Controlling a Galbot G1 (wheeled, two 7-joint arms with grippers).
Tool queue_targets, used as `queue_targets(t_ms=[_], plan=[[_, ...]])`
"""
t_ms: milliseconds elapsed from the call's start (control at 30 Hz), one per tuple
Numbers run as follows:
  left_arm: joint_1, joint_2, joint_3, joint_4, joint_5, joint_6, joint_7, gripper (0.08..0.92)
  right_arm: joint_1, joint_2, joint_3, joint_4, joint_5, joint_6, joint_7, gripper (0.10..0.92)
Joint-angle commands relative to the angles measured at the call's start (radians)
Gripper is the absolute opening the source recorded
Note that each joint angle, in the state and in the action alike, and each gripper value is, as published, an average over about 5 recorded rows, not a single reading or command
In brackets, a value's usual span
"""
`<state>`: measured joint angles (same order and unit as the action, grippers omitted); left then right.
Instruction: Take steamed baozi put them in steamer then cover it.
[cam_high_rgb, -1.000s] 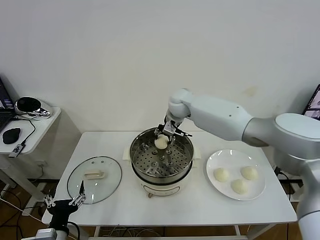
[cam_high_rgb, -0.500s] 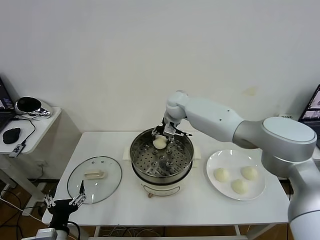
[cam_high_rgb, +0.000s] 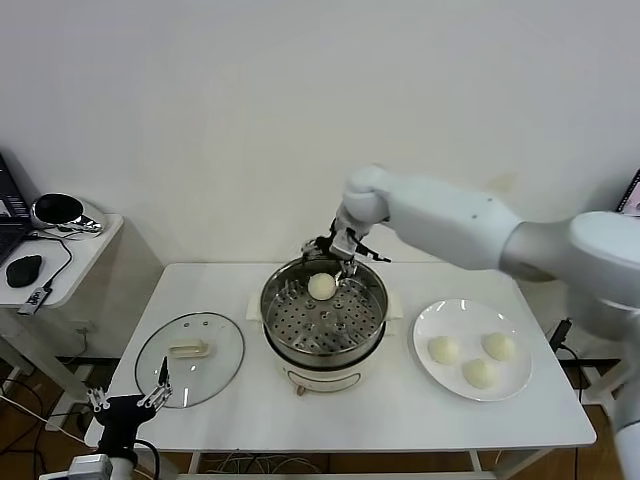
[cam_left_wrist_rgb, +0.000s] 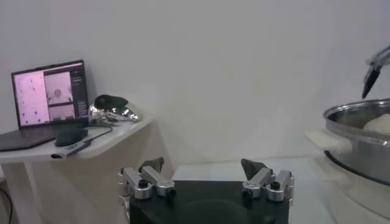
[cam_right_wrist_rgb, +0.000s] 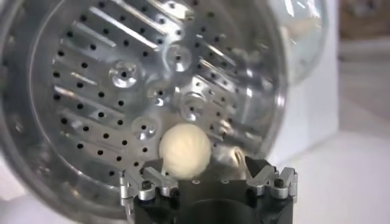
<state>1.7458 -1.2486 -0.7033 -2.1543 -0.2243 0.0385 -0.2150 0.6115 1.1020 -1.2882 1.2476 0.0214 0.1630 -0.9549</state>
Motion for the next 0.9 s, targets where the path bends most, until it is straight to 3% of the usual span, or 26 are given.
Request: queue_targets(t_ms=[33, 233, 400, 600, 900], plan=[[-0.001, 0.029, -0.004, 0.004, -0.008, 0.003, -0.001, 0.823, 0.149, -0.388, -0.073, 0.417, 0.225, -0.555, -0.048, 0.823], [-0.007, 0.043, 0.001, 0.005, -0.009, 0.006, -0.001, 0.823, 0.117, -0.617, -0.069, 0.516, 0.173, -0.610, -0.053, 0.823], [-0.011, 0.048, -0.001, 0.005, -0.011, 0.005, -0.002, 0.823, 0.001, -0.701, -0.031, 0.503, 0.096, -0.578, -0.055, 0.823], [-0.006, 0.047, -0.012, -0.001, -0.015, 0.006, -0.003, 0.823, -0.289, -0.713, 0.164, 0.419, -0.004, -0.527, -0.052, 0.823], [0.001, 0.031, -0.026, -0.006, -0.013, 0.012, -0.003, 0.823, -0.534, -0.612, 0.352, 0.246, -0.111, -0.445, -0.059, 0.823]])
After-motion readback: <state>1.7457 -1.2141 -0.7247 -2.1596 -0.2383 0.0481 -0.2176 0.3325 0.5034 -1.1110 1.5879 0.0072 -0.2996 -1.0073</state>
